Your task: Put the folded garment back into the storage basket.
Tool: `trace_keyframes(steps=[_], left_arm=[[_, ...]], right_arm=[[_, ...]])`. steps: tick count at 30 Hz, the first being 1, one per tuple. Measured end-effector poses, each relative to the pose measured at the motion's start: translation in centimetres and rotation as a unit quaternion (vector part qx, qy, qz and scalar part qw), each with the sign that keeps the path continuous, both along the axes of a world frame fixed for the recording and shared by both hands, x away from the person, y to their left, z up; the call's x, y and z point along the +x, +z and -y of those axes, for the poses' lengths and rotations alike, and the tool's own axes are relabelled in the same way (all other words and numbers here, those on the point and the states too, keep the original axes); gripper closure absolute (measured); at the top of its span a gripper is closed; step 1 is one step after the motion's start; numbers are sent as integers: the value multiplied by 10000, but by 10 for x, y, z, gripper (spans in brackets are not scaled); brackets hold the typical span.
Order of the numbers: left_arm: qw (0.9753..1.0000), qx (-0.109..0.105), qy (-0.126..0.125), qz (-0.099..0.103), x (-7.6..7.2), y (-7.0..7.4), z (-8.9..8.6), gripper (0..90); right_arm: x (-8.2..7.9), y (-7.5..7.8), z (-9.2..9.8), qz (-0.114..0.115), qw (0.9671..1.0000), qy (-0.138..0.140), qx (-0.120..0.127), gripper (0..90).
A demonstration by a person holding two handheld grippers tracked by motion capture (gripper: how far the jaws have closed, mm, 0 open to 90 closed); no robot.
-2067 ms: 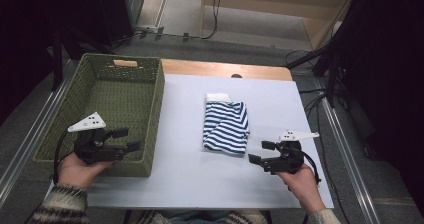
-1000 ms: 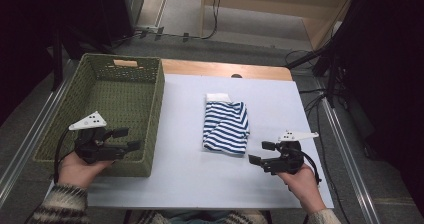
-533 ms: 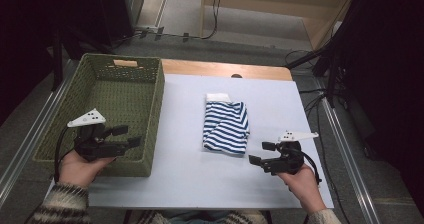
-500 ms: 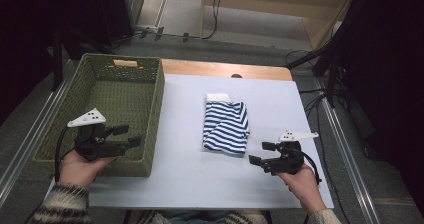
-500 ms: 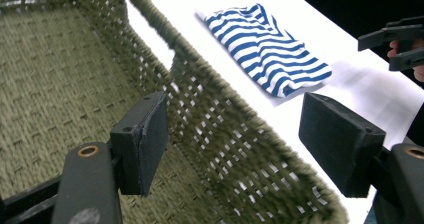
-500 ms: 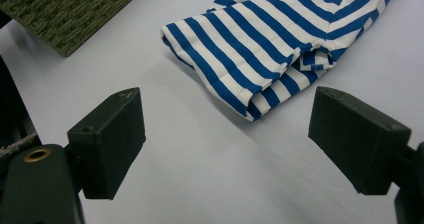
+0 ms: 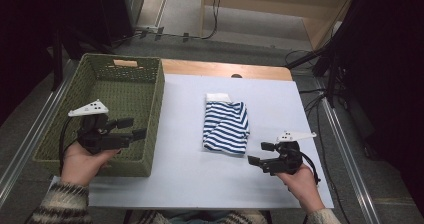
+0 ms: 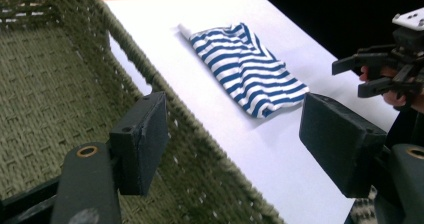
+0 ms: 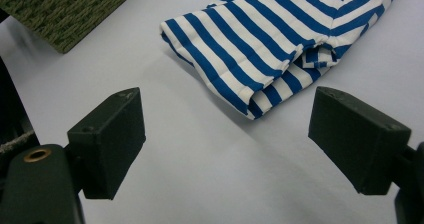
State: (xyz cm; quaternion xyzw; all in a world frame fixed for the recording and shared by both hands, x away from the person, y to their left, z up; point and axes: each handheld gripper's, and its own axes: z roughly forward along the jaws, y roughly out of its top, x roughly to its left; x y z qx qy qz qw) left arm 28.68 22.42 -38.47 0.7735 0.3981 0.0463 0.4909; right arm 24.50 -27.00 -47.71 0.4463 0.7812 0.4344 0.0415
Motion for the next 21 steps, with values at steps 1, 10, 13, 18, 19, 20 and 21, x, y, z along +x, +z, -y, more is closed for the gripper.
trace_keyframes(steps=[1, 10, 13, 18, 19, 20, 21], left_arm=[[10000, 3, -17, 6, 1, 1, 1, 276], [9993, 251, -293, -14, 9, 8, 17, 275], [9990, 261, -359, -2, 11, 11, 22, 275], [9983, 179, -551, 7, 17, 18, 37, 275], [9980, 195, -594, 9, 17, 19, 40, 275], [9979, 192, -614, 3, 18, 20, 42, 274], [9976, 224, -648, 12, 19, 20, 45, 274]], right_arm=[[0, 0, 0, 0, 10000, -2, 4, 131], [0, 0, 2, -15, 10000, -36, 25, 131], [1, 0, 2, -15, 10000, -47, 48, 131], [1, 0, 2, -32, 10000, -49, 68, 131], [1, 0, 2, -36, 10000, -45, 58, 131], [0, 0, 2, -39, 10000, -43, 55, 131], [0, 0, 2, -35, 10000, -40, 54, 131]])
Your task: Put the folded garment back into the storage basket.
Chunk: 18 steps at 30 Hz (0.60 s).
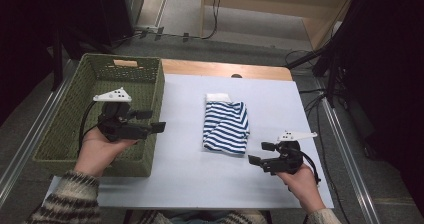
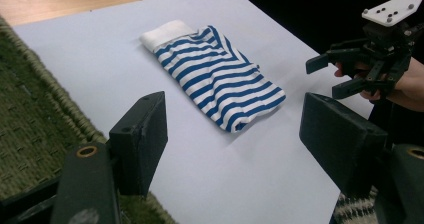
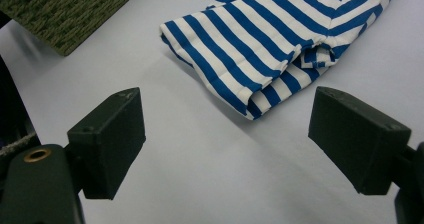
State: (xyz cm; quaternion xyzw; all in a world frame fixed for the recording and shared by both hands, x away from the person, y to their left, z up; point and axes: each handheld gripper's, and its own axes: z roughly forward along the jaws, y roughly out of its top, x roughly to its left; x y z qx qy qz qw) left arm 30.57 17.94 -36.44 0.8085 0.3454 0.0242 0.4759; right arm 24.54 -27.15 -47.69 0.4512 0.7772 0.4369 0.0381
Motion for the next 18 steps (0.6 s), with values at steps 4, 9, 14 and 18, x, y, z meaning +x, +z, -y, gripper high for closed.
trace_keyframes(steps=[4, 9, 14, 18], left_arm=[[10000, -6, -57, -41, 3, 1, 7, 262], [9997, -87, -219, -50, 8, 3, 19, 249], [9994, -21, -339, -46, 12, 1, 29, 242], [9993, -16, -366, -77, 14, 0, 35, 240]], right_arm=[[0, 0, 1, 4, 10000, -3, 23, 131], [1, 0, 1, 16, 10000, 5, 19, 131], [1, 0, 1, -10, 10000, 13, -9, 131], [1, 0, 1, -5, 10000, 12, -3, 131]])
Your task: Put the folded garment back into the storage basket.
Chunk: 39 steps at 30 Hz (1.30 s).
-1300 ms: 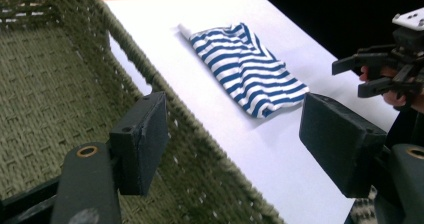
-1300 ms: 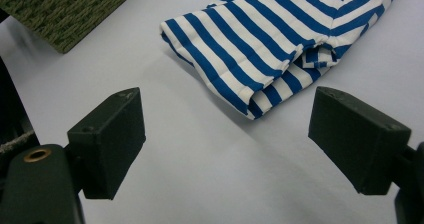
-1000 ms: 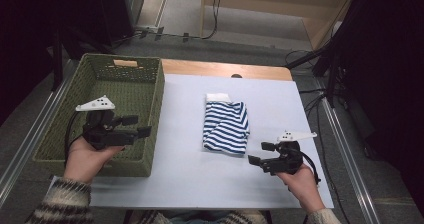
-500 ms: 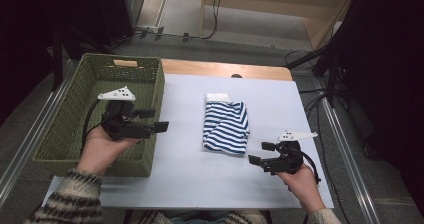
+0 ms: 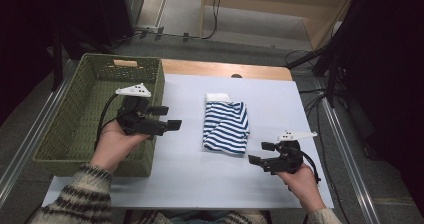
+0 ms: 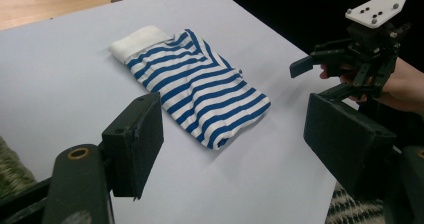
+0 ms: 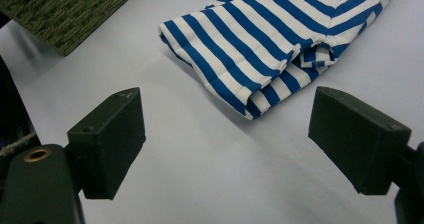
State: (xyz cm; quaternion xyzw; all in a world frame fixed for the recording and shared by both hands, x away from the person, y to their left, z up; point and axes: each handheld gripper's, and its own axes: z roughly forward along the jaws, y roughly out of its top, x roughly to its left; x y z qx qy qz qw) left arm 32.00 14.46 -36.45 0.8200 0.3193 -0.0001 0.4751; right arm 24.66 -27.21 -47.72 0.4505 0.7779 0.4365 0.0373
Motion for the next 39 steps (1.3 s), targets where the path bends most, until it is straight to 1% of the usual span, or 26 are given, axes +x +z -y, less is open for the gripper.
trace_keyframes(steps=[2, 6, 9, 12, 17, 20, 21, 24, 25, 27, 30, 33, 39], left_arm=[[10000, 55, -23, 6, 2, -1, 6, 238], [9999, 127, -77, 5, 4, -4, 12, 238], [9998, 168, -71, 21, 4, -5, 15, 238], [9999, 105, -92, 5, 5, -7, 21, 238], [9998, 127, -126, -7, 6, -10, 28, 238], [9999, 90, -122, -14, 7, -11, 31, 238], [9999, 68, -128, -22, 8, -11, 34, 238], [9998, 86, -150, -31, 8, -13, 38, 238], [9997, 151, -189, -27, 9, -14, 42, 238], [9997, 164, -181, -38, 10, -16, 45, 239], [9997, 119, -204, -48, 12, -19, 50, 239], [9997, 124, -220, -55, 13, -20, 54, 239], [9998, 102, -145, -64, 17, -27, 61, 239]], right_arm=[[0, 0, 0, -2, 10000, 5, -3, 131], [0, 0, 0, 13, 10000, 20, -14, 131], [0, 0, 0, 5, 10000, 20, -14, 131], [0, 0, 0, -14, 10000, 3, -15, 131], [0, 0, 0, -5, 10000, -5, -5, 131], [1, 0, 1, -4, 10000, 14, -21, 131], [1, 0, 1, -5, 10000, 15, -23, 131], [0, 0, 1, -7, 10000, 16, -14, 131], [0, 0, 1, -8, 10000, 11, -12, 131], [1, 0, 1, -2, 10000, 10, -10, 131], [0, 1, 1, 10, 10000, 7, -2, 131], [0, 1, 1, 15, 10000, 7, 0, 131], [0, 1, 1, 11, 10000, 16, -8, 131]])
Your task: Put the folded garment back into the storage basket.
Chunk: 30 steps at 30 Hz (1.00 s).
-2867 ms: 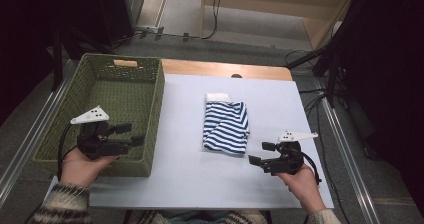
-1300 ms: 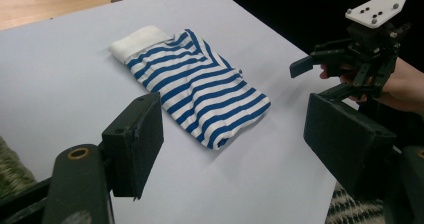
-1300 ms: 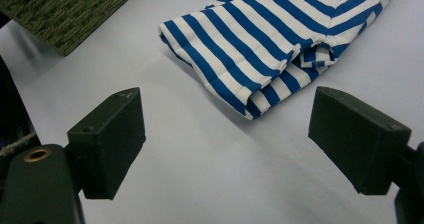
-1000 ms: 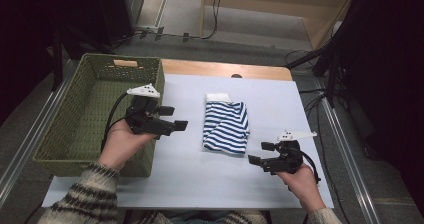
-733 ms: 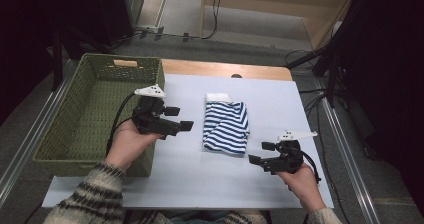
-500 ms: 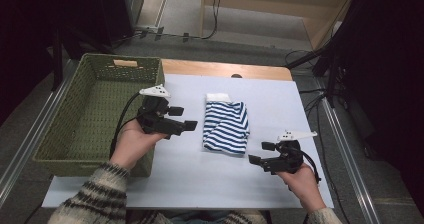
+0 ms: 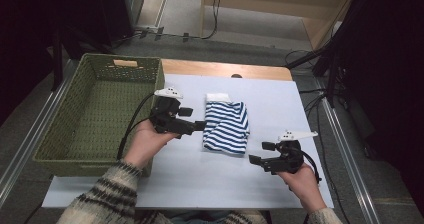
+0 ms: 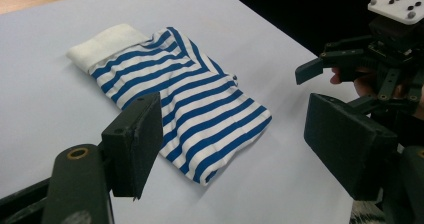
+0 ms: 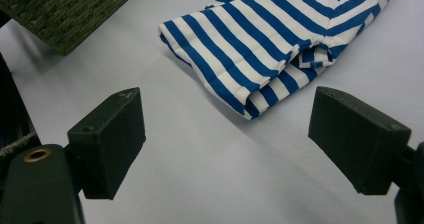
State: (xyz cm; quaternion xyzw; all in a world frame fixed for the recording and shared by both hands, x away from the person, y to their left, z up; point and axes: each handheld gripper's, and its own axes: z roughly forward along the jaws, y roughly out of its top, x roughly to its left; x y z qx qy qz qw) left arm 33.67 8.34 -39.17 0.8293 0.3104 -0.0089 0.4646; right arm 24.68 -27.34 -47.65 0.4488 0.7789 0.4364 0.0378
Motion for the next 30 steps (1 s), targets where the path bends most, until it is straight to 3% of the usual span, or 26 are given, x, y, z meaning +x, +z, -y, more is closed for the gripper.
trace_keyframes(steps=[12, 16, 22, 25, 30], left_arm=[[9999, 22, 91, 43, 5, -9, 8, 244], [10000, -4, 15, 52, 5, -12, 11, 247], [9999, 98, 8, 100, 7, -18, 19, 247], [9995, 277, -17, 155, 8, -21, 27, 246], [9996, 221, -29, 187, 10, -25, 36, 236]], right_arm=[[0, 0, -1, -23, 10000, 16, -31, 131], [0, 0, -1, -18, 10000, 14, -10, 131], [0, 0, -2, -19, 10000, 44, -6, 131], [0, 0, -2, -20, 10000, 45, 2, 131], [0, 0, -2, -19, 10000, 57, -2, 131]])
